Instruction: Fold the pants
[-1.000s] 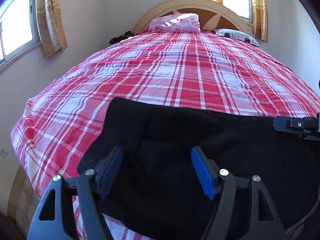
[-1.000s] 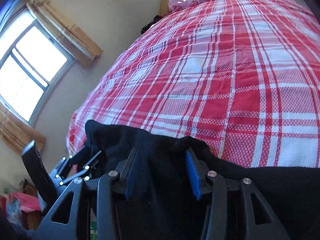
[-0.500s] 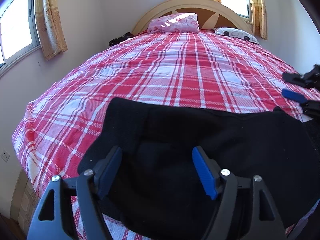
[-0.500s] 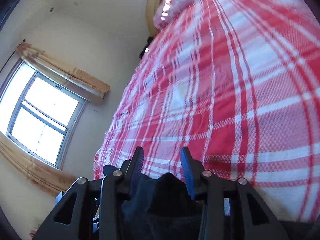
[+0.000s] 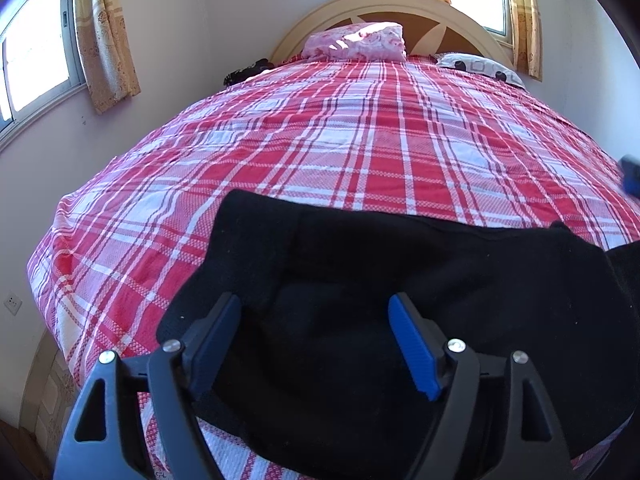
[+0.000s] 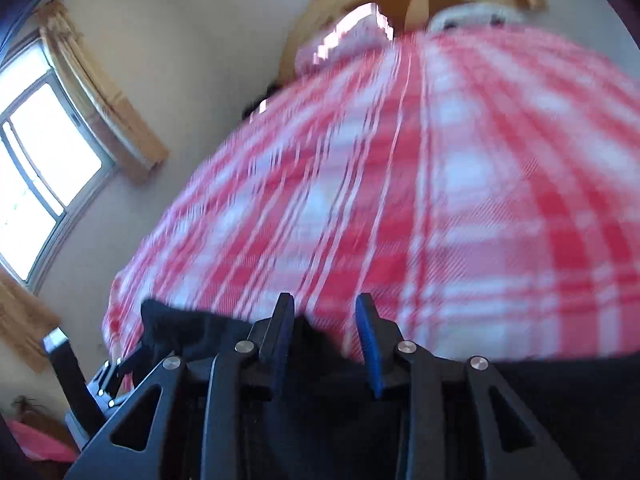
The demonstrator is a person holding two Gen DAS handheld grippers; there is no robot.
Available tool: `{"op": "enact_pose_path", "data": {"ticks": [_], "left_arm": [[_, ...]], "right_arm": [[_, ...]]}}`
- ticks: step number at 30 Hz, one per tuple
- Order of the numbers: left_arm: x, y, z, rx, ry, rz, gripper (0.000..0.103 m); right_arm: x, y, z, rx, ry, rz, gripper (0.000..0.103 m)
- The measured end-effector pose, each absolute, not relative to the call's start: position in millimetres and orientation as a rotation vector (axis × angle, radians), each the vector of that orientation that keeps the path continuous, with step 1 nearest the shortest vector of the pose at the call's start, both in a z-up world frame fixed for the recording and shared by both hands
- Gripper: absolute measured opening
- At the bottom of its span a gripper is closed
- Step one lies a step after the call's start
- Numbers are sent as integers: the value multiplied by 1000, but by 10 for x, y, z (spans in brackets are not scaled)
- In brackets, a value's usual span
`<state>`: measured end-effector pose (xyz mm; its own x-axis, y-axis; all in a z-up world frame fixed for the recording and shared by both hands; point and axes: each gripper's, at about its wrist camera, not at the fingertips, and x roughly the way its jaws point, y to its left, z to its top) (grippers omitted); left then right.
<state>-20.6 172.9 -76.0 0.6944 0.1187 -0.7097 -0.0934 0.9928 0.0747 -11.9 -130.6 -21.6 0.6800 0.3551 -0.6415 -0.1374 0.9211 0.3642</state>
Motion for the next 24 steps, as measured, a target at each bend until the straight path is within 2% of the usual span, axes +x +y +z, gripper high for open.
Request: {"op": "enact_pose_path", "data": {"ticks": [3, 4, 5, 11, 15, 20, 21, 22, 23, 24], "left_arm": [[-186, 1746, -747, 11, 812, 121, 80], [-180, 1751, -745, 5, 816, 121, 81], [-174, 1753, -744, 1, 818, 120, 81], [-170, 1718, -759, 6, 816, 138, 83], [-163, 1721, -756, 3, 819, 143, 84], [-137, 1735, -758, 2, 829, 139, 86], [-132, 1735, -760, 3, 830, 140, 87], [-129, 1733, -764, 3, 831, 141, 88], [-120, 1732, -766, 2, 832, 143, 88], [-115, 1732, -765, 0, 835, 144, 89]], "right_arm": [[-266, -1794, 203, 293, 657, 152, 50], [-334, -2060, 337, 285, 626, 58, 61], [-369, -2299, 415, 274, 614, -32, 64], [-321, -3712, 557, 176, 663, -439, 64], [-40, -4310, 320, 140, 802, -612, 64], [207, -4528, -98, 70, 980, -734, 64], [164, -4548, -131, 92, 979, -727, 63], [132, -4589, -131, 128, 967, -718, 55], [105, -4623, -115, 145, 964, -717, 35], [76, -4645, -82, 149, 965, -715, 23]]}}
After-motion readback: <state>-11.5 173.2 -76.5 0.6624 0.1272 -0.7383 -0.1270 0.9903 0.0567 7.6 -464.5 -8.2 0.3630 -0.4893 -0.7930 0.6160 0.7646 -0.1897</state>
